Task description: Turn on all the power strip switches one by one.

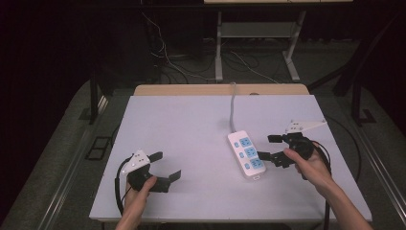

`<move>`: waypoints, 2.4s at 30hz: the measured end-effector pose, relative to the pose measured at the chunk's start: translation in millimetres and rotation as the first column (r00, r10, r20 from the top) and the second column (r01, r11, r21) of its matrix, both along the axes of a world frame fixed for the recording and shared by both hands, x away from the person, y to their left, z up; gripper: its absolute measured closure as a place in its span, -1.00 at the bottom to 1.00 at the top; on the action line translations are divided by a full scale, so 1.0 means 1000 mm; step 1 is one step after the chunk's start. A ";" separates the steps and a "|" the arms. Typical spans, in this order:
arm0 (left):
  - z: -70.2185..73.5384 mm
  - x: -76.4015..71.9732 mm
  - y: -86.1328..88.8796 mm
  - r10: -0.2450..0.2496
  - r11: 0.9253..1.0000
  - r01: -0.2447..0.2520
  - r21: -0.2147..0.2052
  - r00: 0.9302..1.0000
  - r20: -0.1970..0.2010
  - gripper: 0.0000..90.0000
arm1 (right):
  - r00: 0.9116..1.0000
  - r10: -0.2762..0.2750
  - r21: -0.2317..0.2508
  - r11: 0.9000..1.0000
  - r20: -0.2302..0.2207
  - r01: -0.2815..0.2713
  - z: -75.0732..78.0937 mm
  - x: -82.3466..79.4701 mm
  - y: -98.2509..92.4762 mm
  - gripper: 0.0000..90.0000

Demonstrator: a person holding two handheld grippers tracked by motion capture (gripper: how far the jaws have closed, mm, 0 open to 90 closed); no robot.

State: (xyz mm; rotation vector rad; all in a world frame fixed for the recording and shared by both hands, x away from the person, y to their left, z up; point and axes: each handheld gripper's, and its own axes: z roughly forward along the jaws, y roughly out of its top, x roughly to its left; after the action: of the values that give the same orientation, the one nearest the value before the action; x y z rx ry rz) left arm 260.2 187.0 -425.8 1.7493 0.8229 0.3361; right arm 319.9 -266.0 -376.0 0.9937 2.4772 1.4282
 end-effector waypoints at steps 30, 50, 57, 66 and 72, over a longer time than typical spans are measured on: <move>-0.001 0.000 0.000 -0.002 1.000 0.002 0.000 1.000 -0.003 -1.00 | 0.983 0.146 -0.155 0.975 -0.108 -0.161 -0.016 0.020 0.039 0.00; -0.002 0.001 -0.001 -0.009 1.000 0.009 0.009 1.000 -0.006 -1.00 | 0.967 0.147 -0.197 0.962 -0.210 -0.189 -0.013 0.021 0.047 1.00; -0.002 0.001 -0.002 -0.009 1.000 0.009 0.010 1.000 -0.007 -1.00 | 0.955 0.149 -0.236 0.949 -0.256 -0.211 -0.020 0.021 0.056 1.00; -0.002 0.001 -0.002 -0.010 1.000 0.010 0.013 1.000 -0.008 -1.00 | 0.952 0.136 -0.276 0.937 -0.274 -0.213 -0.026 0.022 0.062 1.00; -0.002 0.001 -0.002 -0.009 1.000 0.010 0.012 1.000 -0.008 -1.00 | 0.951 0.137 -0.279 0.936 -0.278 -0.216 -0.027 0.022 0.062 1.00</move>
State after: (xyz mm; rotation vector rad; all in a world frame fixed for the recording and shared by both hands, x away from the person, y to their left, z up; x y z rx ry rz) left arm 261.1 185.3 -428.1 1.7668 0.8198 0.3284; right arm 342.3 -204.5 -402.8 0.9590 2.9253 0.9543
